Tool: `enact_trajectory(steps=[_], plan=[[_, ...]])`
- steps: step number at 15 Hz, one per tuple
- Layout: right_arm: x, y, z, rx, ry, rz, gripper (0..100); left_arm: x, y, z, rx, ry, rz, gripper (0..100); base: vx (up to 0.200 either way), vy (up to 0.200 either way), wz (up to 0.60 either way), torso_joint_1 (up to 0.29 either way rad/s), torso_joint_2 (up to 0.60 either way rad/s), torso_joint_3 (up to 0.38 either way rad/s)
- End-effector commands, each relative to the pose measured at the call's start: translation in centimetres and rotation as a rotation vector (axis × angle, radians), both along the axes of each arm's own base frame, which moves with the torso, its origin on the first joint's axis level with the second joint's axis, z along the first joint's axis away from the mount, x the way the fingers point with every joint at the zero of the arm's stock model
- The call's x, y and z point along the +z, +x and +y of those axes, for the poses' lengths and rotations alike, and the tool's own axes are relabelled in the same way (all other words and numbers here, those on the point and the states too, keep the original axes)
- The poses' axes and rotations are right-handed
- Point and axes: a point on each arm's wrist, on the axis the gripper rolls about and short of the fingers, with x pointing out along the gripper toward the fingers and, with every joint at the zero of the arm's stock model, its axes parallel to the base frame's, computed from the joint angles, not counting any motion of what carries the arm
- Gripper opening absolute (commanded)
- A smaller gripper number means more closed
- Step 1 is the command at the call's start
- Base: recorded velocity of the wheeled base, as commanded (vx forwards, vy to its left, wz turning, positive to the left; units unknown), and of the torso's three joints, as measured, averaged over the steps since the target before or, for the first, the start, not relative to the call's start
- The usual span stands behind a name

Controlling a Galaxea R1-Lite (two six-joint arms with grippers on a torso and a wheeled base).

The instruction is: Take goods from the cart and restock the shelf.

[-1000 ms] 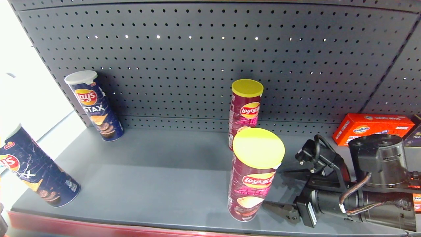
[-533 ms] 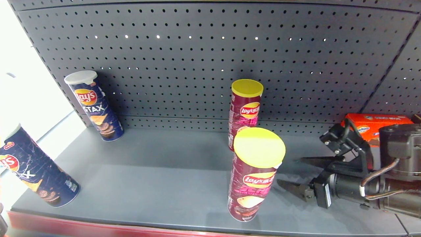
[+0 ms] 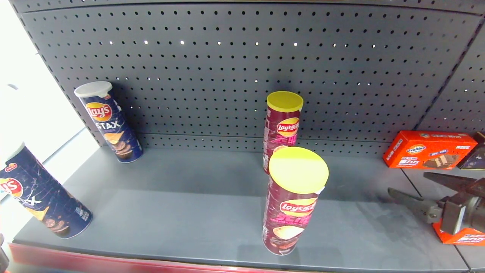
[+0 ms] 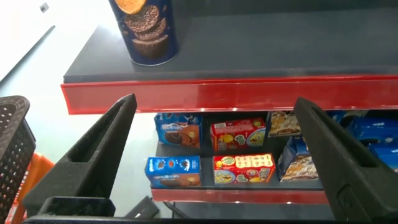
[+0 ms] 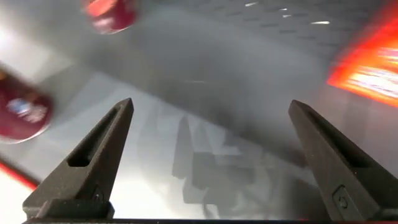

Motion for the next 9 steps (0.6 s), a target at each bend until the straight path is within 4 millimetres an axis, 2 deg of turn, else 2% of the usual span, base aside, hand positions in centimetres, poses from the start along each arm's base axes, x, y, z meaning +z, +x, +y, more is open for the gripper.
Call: enact_trajectory(steps=[1,3,6,8,9], plan=[[1.0,-2.8,-1.9,-0.106,0.015,-0.108,100,0.0,0.0,0.0,0.0,-0.001,0.005,100,0.0,0.0,0.0,0.0,0.0,0.0],[1.1,-5.0,-2.9,-0.193,0.009,-0.184,100,0.0,0.0,0.0,0.003,-0.001,0.001,100,0.0,0.0,0.0,0.0,0.0,0.0],[0.4,-9.2,-3.1,-0.235,-0.01,-0.314,100,-0.1,-0.1,0.0,0.008,-0.001,-0.011,100,0.0,0.0,0.0,0.0,0.0,0.0],[-1.2,-11.8,-3.2,-0.257,-0.006,-0.368,100,-0.1,-0.1,0.0,0.008,-0.001,-0.013,100,0.0,0.0,0.0,0.0,0.0,0.0],[-3.5,-13.2,-3.1,-0.243,-0.006,-0.337,100,-0.1,-0.1,0.0,0.008,-0.001,-0.013,100,0.0,0.0,0.0,0.0,0.0,0.0]])
